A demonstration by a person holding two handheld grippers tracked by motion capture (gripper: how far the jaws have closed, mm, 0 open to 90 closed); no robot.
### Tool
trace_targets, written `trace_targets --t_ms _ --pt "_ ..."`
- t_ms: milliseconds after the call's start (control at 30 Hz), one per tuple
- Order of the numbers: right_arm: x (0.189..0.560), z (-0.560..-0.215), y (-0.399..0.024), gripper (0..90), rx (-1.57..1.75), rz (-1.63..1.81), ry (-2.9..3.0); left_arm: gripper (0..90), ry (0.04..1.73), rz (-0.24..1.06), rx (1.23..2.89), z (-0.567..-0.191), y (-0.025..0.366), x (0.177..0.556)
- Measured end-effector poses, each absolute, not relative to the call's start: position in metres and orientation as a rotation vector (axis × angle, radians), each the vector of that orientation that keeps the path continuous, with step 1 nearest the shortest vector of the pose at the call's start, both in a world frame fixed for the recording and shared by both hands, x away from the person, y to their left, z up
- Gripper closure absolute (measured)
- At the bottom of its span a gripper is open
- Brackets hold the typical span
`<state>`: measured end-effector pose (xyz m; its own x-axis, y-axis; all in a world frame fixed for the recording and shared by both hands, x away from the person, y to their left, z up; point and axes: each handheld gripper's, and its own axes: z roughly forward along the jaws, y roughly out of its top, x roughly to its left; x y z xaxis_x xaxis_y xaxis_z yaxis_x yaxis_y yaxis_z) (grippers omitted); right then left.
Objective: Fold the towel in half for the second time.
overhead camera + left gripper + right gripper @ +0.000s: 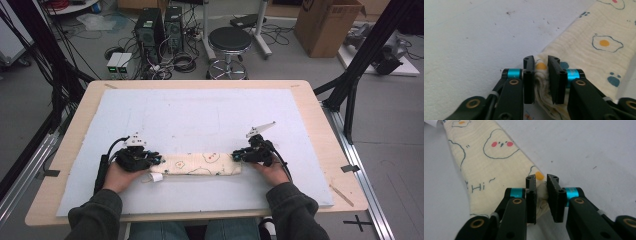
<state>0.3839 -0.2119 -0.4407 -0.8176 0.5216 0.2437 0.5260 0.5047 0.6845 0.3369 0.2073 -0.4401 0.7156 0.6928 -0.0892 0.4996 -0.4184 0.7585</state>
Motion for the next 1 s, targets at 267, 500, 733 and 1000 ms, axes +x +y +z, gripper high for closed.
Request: trace_targets --t_ms 267,500,733,1000 --pt "0.381 -0.428 -0.213 82.8 -0.934 -1.275 -2.747 80.4 0.898 0.344 2.073 -0.434 0.208 0.337" --pt "0.398 -0.408 -0.208 82.7 -0.966 -1.276 -2.825 80.4 0.933 0.399 2.027 -0.424 0.207 0.352" --pt "0.423 -0.408 -0.206 82.7 -1.052 -1.277 -2.827 80.3 0.974 0.452 2.000 -0.419 0.203 0.376" --pt "0.446 -0.415 -0.207 82.6 -1.153 -1.268 -2.849 80.3 1.012 0.499 2.017 -0.427 0.191 0.401"
